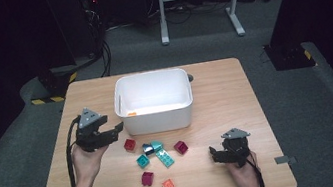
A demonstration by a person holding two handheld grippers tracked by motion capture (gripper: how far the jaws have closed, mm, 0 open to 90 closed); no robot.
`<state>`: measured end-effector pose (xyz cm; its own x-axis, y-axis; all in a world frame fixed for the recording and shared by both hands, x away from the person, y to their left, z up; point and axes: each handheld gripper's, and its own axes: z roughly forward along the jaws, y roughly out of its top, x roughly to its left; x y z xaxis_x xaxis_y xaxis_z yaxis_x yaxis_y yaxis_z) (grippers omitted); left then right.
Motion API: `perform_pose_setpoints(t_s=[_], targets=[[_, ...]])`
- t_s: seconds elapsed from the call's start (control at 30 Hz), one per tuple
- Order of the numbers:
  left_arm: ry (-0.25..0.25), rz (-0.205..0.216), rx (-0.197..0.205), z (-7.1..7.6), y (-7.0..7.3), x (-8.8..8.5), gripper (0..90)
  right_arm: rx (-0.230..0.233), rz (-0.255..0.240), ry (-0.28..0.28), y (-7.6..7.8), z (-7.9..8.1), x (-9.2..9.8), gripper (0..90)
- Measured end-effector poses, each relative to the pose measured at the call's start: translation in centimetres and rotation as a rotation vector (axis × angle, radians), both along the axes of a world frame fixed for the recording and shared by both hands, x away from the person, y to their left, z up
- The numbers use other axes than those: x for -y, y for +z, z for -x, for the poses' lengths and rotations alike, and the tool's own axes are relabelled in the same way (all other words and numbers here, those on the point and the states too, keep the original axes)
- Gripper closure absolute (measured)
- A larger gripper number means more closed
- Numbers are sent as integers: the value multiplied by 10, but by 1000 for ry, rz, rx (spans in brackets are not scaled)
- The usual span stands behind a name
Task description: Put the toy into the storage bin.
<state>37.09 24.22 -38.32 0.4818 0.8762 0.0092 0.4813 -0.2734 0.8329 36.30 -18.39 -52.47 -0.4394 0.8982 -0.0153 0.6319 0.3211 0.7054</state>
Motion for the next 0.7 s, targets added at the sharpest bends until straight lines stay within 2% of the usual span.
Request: perform_pose_setpoints(t_s=[0.13,0.5,0.7], targets=[[15,-8,-6,5,-8,-2,344,0,0,0,0,0,0,135],[44,28,-19,15,-25,-13,337,0,0,0,0,0,0,135],[50,18,-33,18,-38,-13,335,0,1,0,0,0,0,135]])
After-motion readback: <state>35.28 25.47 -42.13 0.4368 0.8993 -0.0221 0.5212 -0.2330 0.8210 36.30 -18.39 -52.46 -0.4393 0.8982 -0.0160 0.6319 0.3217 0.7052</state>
